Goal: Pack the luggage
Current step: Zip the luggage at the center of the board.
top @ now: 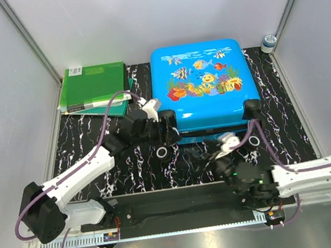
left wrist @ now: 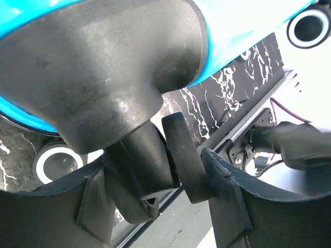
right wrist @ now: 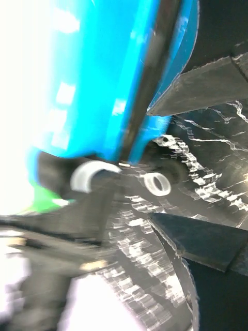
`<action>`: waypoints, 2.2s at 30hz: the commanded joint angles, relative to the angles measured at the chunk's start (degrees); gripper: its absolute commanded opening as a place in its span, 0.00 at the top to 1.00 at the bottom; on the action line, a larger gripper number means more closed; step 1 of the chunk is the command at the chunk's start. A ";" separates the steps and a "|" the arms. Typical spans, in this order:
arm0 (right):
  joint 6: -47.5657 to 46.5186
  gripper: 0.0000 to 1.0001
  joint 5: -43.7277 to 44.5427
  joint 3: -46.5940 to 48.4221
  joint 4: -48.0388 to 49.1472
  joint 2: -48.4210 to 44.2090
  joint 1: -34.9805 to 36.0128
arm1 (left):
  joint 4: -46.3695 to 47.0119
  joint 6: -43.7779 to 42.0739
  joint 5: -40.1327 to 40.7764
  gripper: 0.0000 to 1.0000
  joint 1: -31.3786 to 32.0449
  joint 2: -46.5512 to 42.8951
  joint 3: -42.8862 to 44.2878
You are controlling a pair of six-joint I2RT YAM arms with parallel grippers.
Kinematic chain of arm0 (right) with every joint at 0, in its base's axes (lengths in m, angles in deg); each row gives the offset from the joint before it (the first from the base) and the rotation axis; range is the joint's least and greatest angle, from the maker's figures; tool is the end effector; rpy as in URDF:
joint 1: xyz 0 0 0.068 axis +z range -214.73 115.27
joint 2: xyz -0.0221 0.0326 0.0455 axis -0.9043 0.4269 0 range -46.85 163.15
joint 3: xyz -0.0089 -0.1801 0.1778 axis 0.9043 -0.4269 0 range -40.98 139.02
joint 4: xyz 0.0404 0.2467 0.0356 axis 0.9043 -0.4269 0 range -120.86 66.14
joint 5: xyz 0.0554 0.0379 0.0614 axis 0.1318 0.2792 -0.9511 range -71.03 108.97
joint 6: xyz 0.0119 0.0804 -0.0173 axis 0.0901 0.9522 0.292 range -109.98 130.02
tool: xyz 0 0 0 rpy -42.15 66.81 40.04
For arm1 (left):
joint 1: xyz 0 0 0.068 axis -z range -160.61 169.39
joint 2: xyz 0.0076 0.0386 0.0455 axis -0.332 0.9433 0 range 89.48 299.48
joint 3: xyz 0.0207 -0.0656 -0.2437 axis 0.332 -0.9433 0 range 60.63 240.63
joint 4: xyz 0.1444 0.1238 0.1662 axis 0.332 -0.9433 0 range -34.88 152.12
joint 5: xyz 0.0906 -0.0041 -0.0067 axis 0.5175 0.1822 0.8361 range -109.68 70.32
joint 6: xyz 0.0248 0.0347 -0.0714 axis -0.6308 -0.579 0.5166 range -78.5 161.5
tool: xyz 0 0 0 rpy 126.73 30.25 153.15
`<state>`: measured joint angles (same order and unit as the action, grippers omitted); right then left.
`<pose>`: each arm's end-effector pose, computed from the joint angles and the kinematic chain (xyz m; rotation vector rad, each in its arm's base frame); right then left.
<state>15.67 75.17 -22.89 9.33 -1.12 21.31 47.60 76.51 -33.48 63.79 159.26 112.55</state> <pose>0.0741 0.1955 0.2430 -0.2606 1.5208 0.5566 0.2026 -0.2225 0.2497 0.3420 2.2878 -1.0259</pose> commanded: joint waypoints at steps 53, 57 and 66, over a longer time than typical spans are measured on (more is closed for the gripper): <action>37.76 0.00 -9.19 66.90 -89.52 44.88 -12.83 | 27.01 -15.32 -5.36 0.01 -21.29 -17.75 -21.51; 41.28 0.00 -6.99 67.52 -92.69 44.45 -12.74 | 26.83 -15.67 -5.09 0.01 -21.29 -17.13 -21.77; 41.90 0.00 -7.69 64.62 -90.07 44.09 -13.70 | 29.37 -15.40 -5.88 0.01 -21.38 -15.99 -23.00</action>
<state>55.97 65.42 42.22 -82.05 43.91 8.35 71.31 62.28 -37.70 42.88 142.64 90.06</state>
